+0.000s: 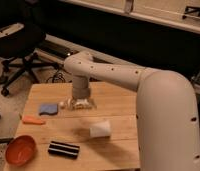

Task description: Drag the ceramic bowl in a circle

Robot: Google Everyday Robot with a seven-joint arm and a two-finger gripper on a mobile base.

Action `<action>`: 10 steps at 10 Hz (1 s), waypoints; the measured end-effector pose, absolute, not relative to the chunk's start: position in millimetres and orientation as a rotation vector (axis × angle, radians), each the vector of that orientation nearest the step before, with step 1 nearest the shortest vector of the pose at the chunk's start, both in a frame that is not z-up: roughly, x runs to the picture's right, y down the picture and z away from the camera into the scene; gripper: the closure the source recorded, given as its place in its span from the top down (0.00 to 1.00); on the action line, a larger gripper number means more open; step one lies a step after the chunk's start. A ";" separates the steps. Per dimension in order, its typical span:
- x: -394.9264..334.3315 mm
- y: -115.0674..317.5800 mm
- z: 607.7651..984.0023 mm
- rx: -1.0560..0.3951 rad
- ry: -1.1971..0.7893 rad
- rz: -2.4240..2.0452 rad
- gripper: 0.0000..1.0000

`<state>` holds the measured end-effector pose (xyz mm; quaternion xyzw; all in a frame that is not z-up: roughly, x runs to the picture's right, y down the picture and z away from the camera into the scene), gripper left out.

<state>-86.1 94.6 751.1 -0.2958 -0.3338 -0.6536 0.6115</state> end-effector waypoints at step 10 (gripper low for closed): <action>-224.9 202.5 660.4 -0.359 -0.899 -2.045 0.80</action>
